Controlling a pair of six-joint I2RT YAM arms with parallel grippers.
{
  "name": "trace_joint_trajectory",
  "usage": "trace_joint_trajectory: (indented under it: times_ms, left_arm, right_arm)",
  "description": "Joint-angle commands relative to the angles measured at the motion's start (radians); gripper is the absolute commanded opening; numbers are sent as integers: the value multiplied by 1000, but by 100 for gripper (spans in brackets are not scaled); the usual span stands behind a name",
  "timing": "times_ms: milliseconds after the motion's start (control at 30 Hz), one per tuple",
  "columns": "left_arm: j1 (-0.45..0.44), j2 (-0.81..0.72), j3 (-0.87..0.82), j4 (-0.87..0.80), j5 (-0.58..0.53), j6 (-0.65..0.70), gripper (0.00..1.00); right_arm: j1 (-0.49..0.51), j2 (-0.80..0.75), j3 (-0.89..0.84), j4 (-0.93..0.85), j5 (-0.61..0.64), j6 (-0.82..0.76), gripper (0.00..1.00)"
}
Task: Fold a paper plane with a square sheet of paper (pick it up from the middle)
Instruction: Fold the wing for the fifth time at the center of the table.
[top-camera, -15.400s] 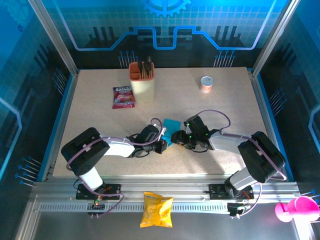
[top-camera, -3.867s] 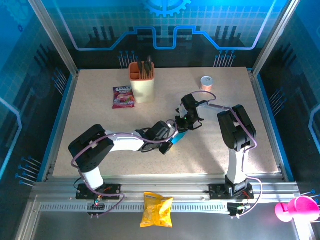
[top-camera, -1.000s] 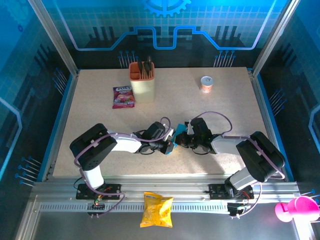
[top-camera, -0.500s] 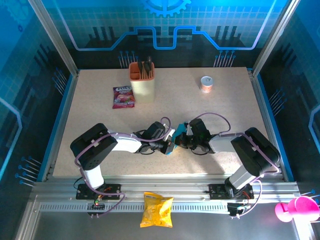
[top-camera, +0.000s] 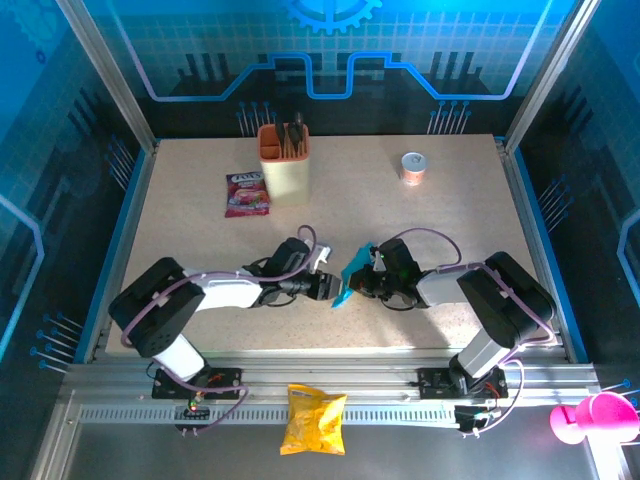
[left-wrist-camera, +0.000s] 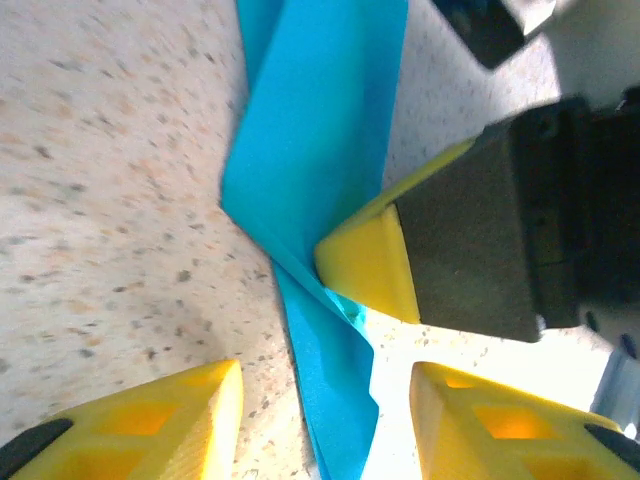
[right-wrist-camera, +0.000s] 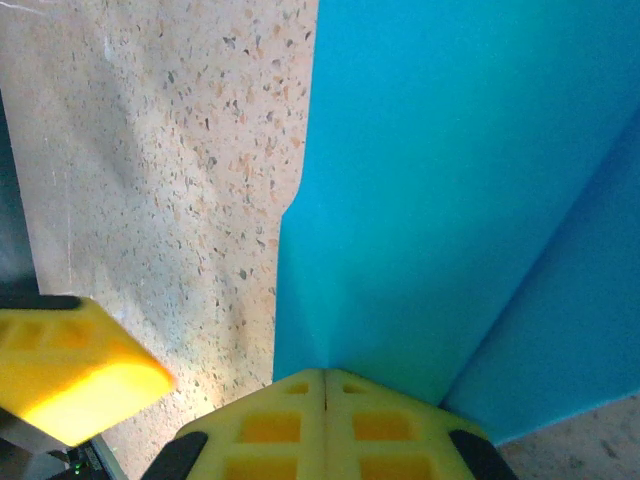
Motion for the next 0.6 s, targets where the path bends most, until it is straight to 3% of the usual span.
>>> trace_joint_trajectory:
  times_ms: [0, 233, 567]
  left_arm:
    - [7, -47, -17, 10, 6, -18, 49]
    - [-39, -14, -13, -6, 31, 23, 48]
    - [-133, 56, -5, 11, -57, 62, 48]
  right_arm:
    - [-16, 42, -39, -97, 73, 7, 0]
    - [-16, 42, -43, -94, 77, 13, 0]
    - [-16, 34, -59, -77, 72, 28, 0]
